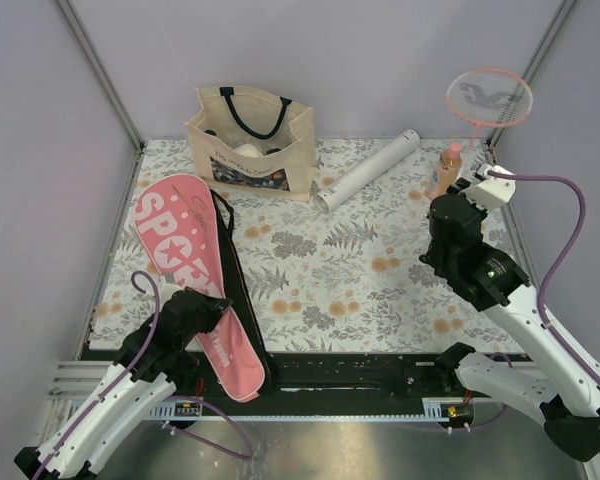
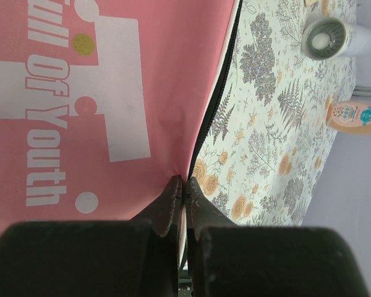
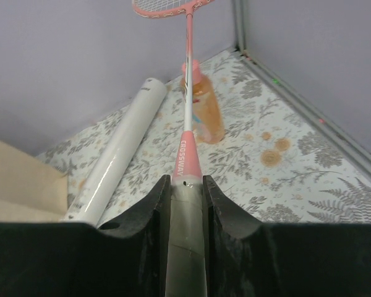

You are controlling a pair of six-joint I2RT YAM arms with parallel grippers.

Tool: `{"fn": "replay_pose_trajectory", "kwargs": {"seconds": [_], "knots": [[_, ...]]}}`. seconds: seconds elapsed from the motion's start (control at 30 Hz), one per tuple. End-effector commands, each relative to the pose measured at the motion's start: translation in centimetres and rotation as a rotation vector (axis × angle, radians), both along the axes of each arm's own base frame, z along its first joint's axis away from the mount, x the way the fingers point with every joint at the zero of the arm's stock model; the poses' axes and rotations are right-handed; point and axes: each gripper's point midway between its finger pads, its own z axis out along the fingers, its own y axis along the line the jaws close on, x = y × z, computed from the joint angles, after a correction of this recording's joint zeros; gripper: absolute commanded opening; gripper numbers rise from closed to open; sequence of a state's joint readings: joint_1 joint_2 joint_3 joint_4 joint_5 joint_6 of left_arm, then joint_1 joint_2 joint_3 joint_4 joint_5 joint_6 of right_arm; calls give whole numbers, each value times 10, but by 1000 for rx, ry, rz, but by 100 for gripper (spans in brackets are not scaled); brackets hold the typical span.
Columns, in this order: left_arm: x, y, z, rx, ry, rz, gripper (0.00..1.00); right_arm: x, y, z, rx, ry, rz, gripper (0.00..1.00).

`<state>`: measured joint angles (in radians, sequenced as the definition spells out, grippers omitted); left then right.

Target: Pack up the badminton gear

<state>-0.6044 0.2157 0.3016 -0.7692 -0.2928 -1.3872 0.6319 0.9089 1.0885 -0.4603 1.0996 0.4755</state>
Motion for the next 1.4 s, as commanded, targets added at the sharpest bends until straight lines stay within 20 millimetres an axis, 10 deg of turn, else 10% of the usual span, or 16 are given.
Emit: {"fn": "replay_pose_trajectory", "kwargs": {"seconds": [0.0, 0.23, 0.67, 1.1, 1.23, 1.37], "knots": [[11, 3, 29, -21, -89, 35, 0, 12, 36, 24, 55, -45, 201, 0], [11, 2, 31, -17, -95, 25, 0, -8, 81, -10, 75, 96, 467, 0], [11, 1, 35, -10, -102, 12, 0, -83, 93, -62, 79, 305, 701, 0], [11, 0, 37, -18, -104, 12, 0, -120, 124, -58, 175, 274, 997, 0], [12, 1, 37, -14, -105, 15, 0, -123, 148, -97, 190, 366, 1077, 0], [12, 1, 36, -10, -104, 13, 0, -109, 151, -148, 79, 504, 1027, 30]]}}
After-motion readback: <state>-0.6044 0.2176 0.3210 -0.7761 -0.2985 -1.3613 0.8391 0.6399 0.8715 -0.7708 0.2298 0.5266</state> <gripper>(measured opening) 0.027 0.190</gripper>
